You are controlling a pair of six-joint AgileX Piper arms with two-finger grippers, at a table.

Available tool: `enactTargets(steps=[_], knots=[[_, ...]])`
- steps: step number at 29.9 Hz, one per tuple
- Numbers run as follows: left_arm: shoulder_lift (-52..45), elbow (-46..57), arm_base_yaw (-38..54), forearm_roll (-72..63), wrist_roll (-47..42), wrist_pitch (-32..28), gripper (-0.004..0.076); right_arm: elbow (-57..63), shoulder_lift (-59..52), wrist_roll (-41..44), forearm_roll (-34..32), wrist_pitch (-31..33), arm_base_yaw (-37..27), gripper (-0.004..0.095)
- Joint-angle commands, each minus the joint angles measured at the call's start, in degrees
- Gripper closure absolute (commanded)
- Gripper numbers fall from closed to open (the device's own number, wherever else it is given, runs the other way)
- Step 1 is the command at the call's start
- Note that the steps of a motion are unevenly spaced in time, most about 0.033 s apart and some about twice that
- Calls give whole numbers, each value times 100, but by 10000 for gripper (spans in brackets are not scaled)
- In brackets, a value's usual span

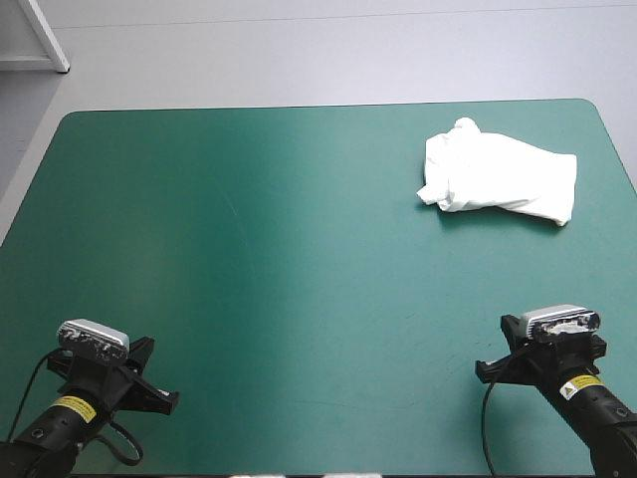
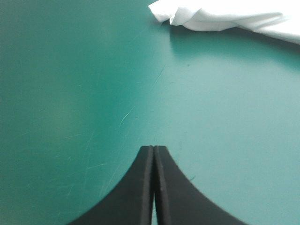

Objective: Fold the cloth

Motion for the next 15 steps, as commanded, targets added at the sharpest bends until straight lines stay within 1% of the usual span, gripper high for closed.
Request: enactTargets(steps=[1, 4, 6, 9, 11, 15], knots=[[13, -143, -6, -28, -65, -350, 705, -151, 3, -73, 45, -425, 13, 925], [13, -143, -6, -28, -65, -510, 705, -151, 3, 57, 66, -688, 13, 925], [13, -143, -6, -83, -65, -674, 705, -151, 3, 100, 28, -701, 13, 926], [13, -143, -6, -98, -91, -833, 705, -139, -10, 43, -19, -394, 13, 926], [13, -131, -6, -98, -91, -847, 705, -88, -21, -179, 7, -166, 13, 926], [13, 273, -6, -124, -91, -952, 705, 139, -21, -288, 7, -99, 13, 926]])
